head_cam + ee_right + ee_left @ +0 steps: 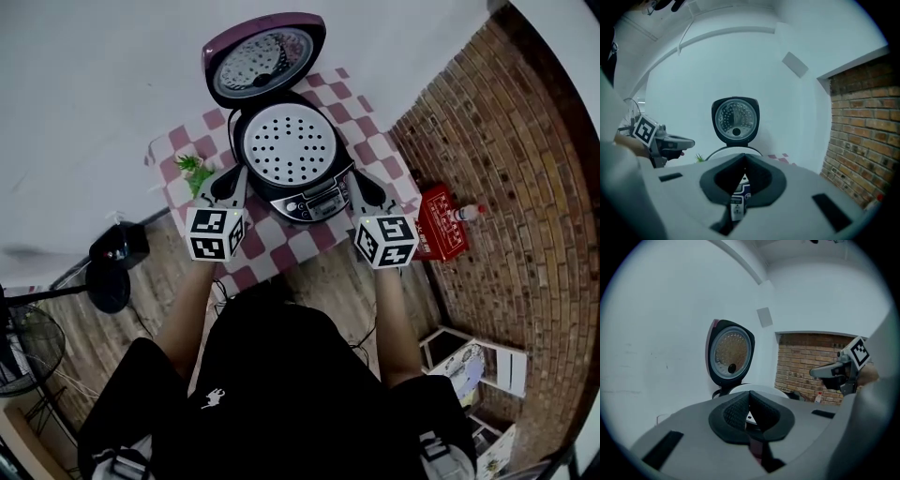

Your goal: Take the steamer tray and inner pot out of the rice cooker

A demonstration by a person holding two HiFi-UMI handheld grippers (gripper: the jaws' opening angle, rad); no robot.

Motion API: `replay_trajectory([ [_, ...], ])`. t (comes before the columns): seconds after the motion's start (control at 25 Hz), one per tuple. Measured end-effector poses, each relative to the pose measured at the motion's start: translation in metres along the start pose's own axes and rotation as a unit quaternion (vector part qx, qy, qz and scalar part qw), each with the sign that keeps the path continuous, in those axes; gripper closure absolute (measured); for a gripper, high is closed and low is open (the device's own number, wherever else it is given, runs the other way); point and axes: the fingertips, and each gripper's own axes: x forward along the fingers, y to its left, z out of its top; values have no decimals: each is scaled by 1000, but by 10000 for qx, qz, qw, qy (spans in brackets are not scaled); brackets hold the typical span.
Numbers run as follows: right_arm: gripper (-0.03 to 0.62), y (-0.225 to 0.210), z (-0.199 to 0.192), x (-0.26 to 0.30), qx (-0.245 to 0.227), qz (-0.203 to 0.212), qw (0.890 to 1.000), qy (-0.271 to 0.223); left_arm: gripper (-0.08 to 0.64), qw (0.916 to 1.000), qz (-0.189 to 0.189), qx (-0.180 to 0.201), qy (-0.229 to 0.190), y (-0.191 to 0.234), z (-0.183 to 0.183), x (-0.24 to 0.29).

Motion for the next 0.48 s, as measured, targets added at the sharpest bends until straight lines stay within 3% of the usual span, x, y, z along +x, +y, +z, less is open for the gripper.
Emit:
replay_trajectory([
  [0.28, 589, -11, 1, 51, -689, -129, 9963, 495, 558, 9995, -219, -207, 44, 22, -7, 29],
  [0.48, 589, -28, 1, 81, -1170, -160, 9885, 947, 558, 9991, -92, -399, 65, 38, -12, 40],
])
